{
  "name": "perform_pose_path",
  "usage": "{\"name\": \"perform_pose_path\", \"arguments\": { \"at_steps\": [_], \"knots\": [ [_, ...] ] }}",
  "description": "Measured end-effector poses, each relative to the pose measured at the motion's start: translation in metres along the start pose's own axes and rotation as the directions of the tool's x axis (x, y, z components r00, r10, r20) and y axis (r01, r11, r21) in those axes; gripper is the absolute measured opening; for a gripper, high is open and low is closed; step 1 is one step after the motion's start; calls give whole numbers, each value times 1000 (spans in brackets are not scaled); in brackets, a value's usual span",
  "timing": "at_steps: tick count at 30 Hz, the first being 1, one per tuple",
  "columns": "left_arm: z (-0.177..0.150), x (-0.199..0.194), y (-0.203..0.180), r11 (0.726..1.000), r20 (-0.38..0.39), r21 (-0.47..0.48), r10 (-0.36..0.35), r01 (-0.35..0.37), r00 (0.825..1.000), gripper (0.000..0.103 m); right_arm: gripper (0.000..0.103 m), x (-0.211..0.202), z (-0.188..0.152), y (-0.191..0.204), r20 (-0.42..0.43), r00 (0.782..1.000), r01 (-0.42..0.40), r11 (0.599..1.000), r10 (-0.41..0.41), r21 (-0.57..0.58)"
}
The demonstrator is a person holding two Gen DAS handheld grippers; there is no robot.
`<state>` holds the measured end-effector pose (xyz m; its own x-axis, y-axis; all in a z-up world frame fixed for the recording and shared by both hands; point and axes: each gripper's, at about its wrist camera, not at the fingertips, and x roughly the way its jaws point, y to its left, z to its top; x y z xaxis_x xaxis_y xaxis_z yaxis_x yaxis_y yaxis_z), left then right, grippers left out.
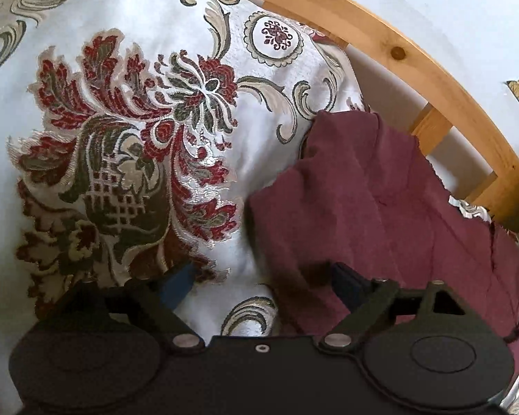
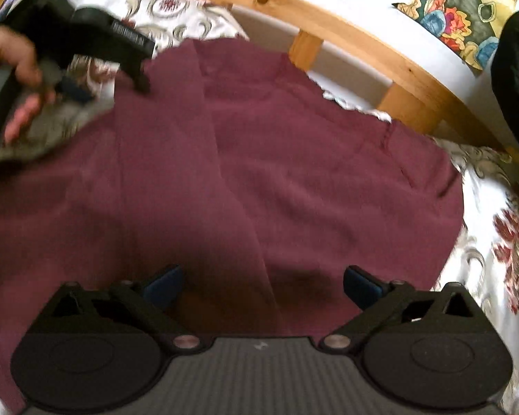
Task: Fold small clothes
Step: 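Open both tools and lift them off the folded shirt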
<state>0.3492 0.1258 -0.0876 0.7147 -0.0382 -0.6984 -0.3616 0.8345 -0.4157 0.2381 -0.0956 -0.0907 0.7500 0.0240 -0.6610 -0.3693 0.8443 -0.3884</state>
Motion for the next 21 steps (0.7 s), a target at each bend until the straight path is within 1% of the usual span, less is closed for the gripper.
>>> {"name": "perform_pose_path", "arguments": {
  "at_steps": [3, 4, 6, 9, 11, 14, 18, 21],
  "knots": [
    [0, -3, 2, 1000, -28, -6, 7, -7, 1000, 89, 102, -5, -11, -6, -1, 1000, -7, 999, 7, 33],
    [-1, -4, 1, 1000, -42, 0, 12, -12, 999, 91, 102, -4, -14, -8, -9, 1000, -14, 999, 14, 52],
    [-3, -8, -5, 998, -62, 46, 33, -31, 998, 92, 102, -1, -18, -17, -46, 998, -29, 994, 34, 104],
    [-11, -11, -13, 989, -97, 142, 57, -43, 994, 98, 102, -10, -21, -27, -68, 996, -41, 985, 53, 169],
    [-18, -16, -18, 976, -120, 211, 82, -56, 989, 99, 102, -23, -20, -34, -43, 998, -43, 981, 52, 188],
    [-25, -24, -26, 957, -138, 281, 109, -67, 984, 101, 102, -51, -20, -43, 13, 999, -34, 980, 32, 196],
    [-27, -40, -25, 950, -168, 307, 116, -60, 979, 101, 103, -85, -32, -52, 54, 998, -47, 976, 36, 215],
    [-27, -58, -18, 946, -170, 322, 96, -37, 981, 101, 103, -106, -45, -57, 63, 997, -52, 971, 38, 232]
  ]
}}
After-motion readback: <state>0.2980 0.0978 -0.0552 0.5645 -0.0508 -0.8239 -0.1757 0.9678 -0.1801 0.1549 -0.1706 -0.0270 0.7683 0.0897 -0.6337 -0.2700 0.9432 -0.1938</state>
